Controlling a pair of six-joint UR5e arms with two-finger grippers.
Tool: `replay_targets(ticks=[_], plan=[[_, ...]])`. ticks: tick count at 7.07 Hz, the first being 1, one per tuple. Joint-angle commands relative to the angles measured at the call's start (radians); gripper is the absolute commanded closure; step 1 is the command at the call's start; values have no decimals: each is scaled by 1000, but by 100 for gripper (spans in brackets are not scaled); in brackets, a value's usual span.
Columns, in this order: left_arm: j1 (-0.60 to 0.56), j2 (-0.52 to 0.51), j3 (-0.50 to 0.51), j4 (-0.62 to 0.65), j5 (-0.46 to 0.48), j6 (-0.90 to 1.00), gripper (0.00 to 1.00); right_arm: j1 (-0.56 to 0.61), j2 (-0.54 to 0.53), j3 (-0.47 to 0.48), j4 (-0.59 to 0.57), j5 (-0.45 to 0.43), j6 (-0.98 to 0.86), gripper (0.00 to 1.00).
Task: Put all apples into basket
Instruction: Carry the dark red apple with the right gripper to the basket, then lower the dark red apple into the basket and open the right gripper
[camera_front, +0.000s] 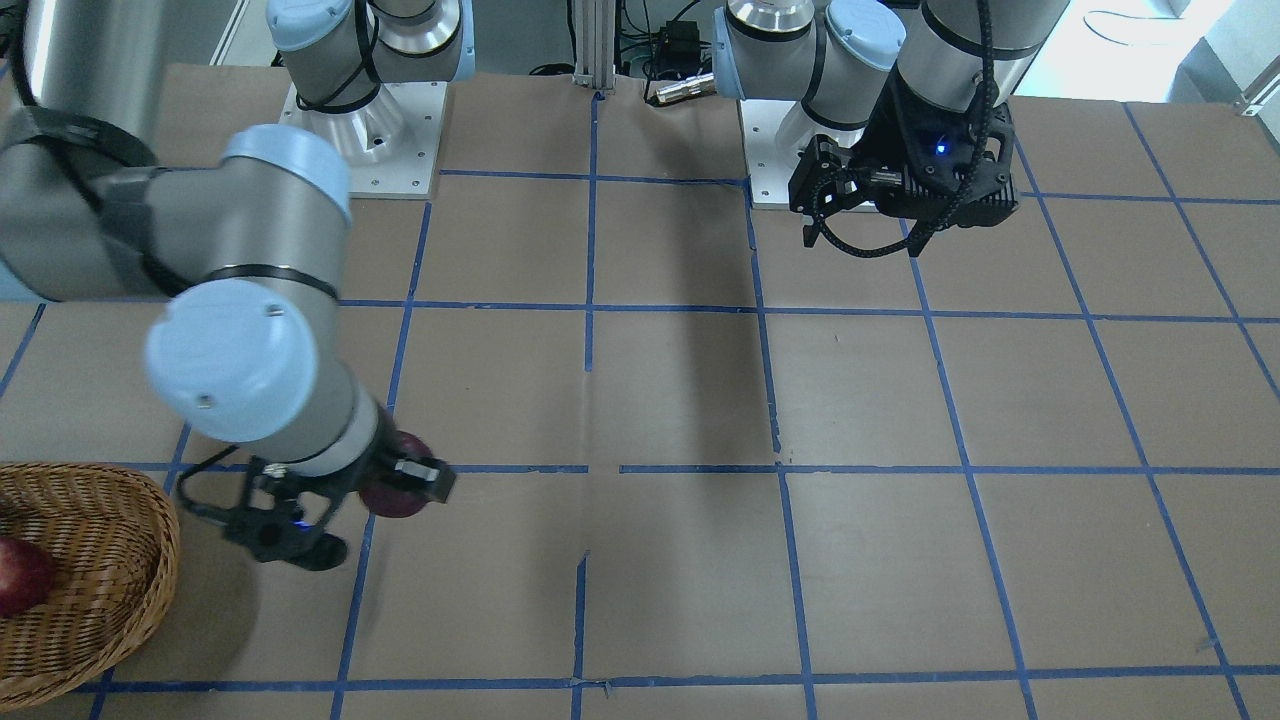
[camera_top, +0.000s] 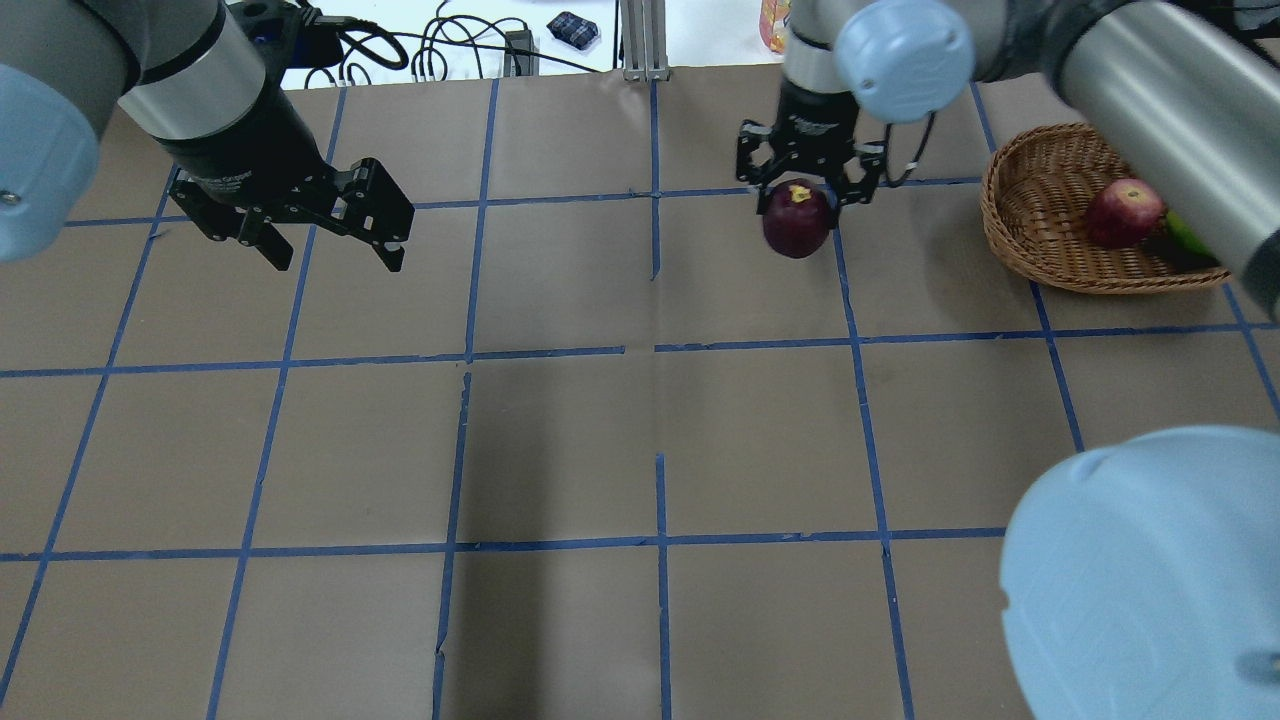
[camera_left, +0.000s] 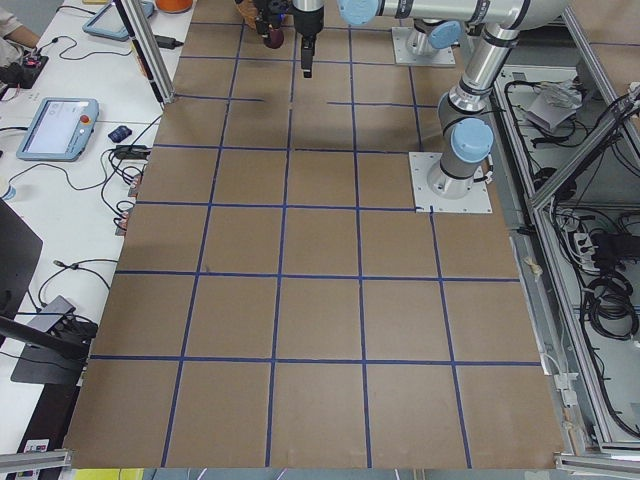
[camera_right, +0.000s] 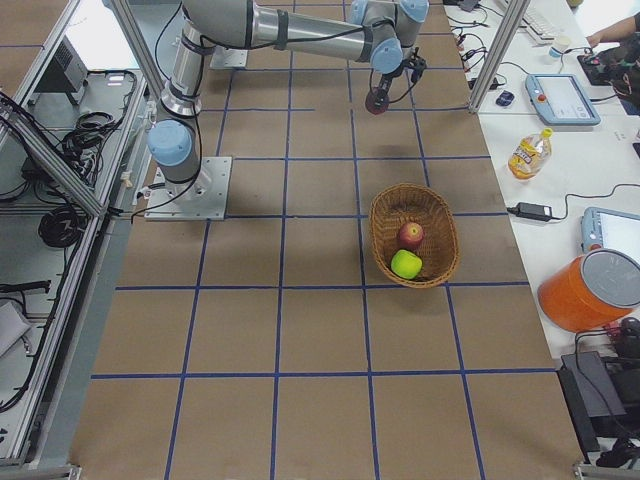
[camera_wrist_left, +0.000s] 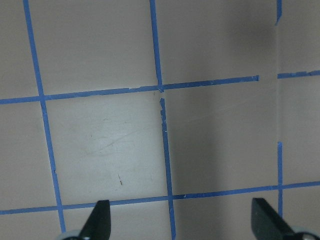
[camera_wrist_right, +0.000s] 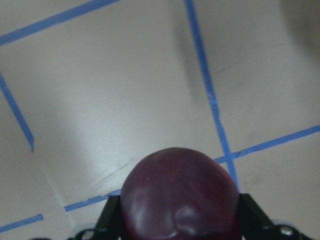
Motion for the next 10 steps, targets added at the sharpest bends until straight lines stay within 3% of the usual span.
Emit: replay_targets(ticks=[1,3,5,9,10], plan=[[0,1,0,-1,1,0,0,-219,-11,-6,3,-69,-246,100],[0,-1,0,-1,1,0,0,-315,25,-2,-90,-114,-469,100],[0,1,0,-1,1,0,0,-338,86,-2,-164,-160,-500,100],[0,1,0,-1,0,1,0,-338,143,12,-173,-166,-497,100],[0,2,0,-1,-1,1,0,-338,152,12,-175,-165,-489,88]])
